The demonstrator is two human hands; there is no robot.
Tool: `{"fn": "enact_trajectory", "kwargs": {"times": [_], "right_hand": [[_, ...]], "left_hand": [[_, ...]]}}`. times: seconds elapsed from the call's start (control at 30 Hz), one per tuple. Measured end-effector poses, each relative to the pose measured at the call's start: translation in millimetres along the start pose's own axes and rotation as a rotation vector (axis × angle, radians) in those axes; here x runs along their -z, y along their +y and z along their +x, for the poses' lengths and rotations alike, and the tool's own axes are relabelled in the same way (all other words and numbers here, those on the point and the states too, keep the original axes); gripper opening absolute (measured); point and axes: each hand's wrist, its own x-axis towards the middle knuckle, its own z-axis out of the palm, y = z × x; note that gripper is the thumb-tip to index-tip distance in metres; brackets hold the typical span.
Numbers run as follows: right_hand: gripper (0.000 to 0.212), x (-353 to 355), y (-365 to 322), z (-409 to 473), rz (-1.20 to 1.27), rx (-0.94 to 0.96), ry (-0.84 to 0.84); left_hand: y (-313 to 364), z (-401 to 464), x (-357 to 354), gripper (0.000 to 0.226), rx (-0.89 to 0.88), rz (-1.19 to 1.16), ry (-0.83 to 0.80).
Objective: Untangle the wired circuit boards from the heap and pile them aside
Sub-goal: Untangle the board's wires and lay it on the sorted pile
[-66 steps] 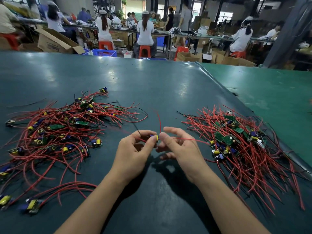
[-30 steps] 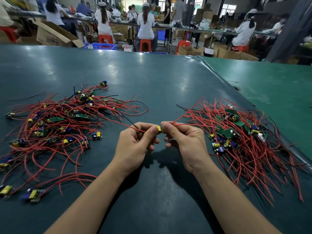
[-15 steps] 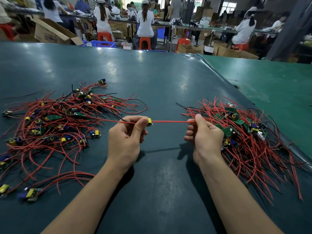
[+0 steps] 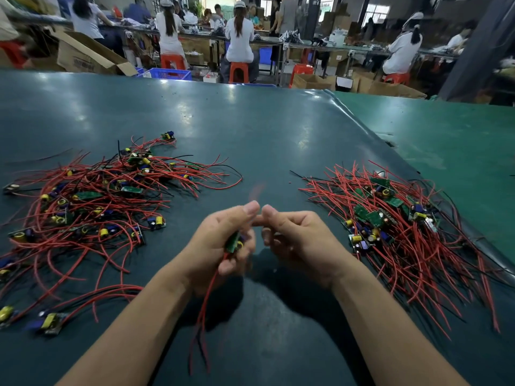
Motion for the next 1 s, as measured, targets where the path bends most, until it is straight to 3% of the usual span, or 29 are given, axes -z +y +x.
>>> {"fn": "enact_trajectory", "kwargs": {"times": [0.07,0.17,0.3,0.4,0.47,0.53,0.6,0.73,0.87,1.0], "right_hand": [[0.037,-4,0,-3,-0.059,-0.037,-0.04],[0.032,-5,2,-3,-0.017,0.016,0.027],[0.019,1,4,5,0.091,0.084,0.18],[0.027,3,6,7,0.166,0.034,0.157],[0.04,2,8,6,0.151,-0.018,0.128],[0.038,2,10,5,0.084,-0.035,0.128],[0.021,2,10,4,0.044,-0.021,0.151],[0.029,5,4,7,0.092,0.088,0.303],[0.032,10,-1,11,0.3,0.135,0.401],[0.018,17,-2,13,0.479,0.112,0.458]], "left_hand": [[-3,0,-2,0.044,0.025,0.037,-0.005],[-11,5,-2,0.062,-0.057,0.15,0.135],[-13,4,-1,0.041,-0.056,0.189,0.118],[-15,5,-4,0.028,-0.075,0.181,0.137],[-18,6,-3,0.029,-0.128,0.254,0.215],[-20,5,-4,0.028,-0.166,0.364,0.24],[-19,4,-4,0.026,-0.196,0.433,0.224],[-16,3,-2,0.032,-0.157,0.393,0.145],[-14,2,1,0.025,-0.094,0.321,0.047],[-12,1,5,0.022,-0.074,0.273,-0.048]]}}
